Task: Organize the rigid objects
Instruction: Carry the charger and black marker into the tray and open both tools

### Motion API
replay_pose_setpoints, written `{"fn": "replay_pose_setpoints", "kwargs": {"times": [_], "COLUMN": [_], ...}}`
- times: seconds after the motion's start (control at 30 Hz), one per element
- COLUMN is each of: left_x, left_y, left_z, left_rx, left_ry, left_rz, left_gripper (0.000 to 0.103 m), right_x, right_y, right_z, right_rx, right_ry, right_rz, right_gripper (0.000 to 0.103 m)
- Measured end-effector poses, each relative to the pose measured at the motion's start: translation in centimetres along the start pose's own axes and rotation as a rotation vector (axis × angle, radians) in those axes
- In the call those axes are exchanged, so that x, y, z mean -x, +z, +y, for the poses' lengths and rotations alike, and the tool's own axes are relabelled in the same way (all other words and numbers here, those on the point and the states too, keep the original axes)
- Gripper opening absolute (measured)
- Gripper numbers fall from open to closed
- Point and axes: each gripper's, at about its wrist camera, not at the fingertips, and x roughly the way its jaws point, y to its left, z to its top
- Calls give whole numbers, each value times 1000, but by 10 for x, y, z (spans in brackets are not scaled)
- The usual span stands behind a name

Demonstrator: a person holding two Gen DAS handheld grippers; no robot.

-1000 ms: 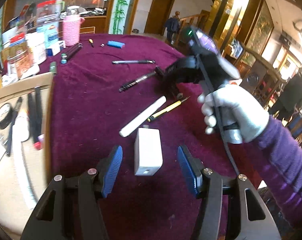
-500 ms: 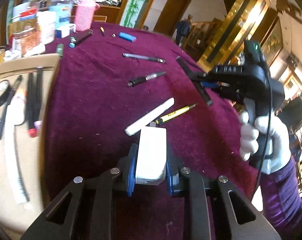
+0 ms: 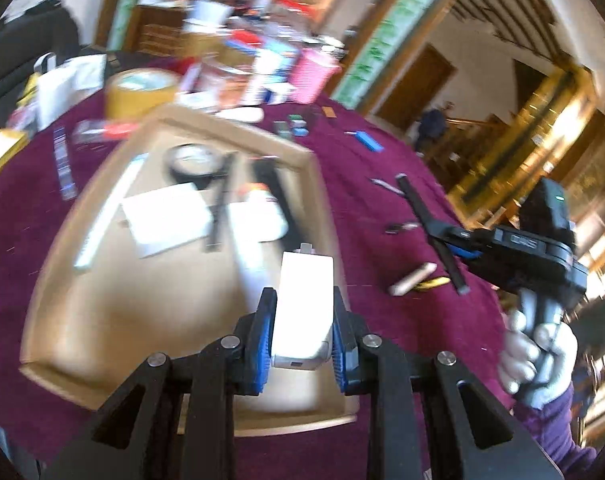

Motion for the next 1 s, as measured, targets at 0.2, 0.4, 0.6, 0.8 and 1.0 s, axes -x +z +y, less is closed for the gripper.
{"fn": "replay_pose_setpoints", "kwargs": {"times": [0.2, 0.4, 0.6, 0.8, 1.0], "left_x": [-2, -13, -9, 9, 27], "left_y": [-5, -3, 4, 7, 9], "left_z": [38, 54, 56, 56, 65], "left_rx": [90, 117, 103, 93, 138], "left_ry": [74, 117, 175, 179, 156], "left_rz": [46, 85, 41, -33, -86], "left_gripper": [24, 24, 39, 53, 61], "right_x": [-50, -91, -122, -132, -134], "right_y": [-18, -35, -47, -53, -54], "right_z": [48, 80, 95, 98, 98], "right_rx": [56, 99, 136, 167, 159], "right_ry": [60, 84, 51, 14, 10], "right_rz": [109, 205, 264, 276, 295], "right_gripper": [17, 17, 17, 18, 31]}}
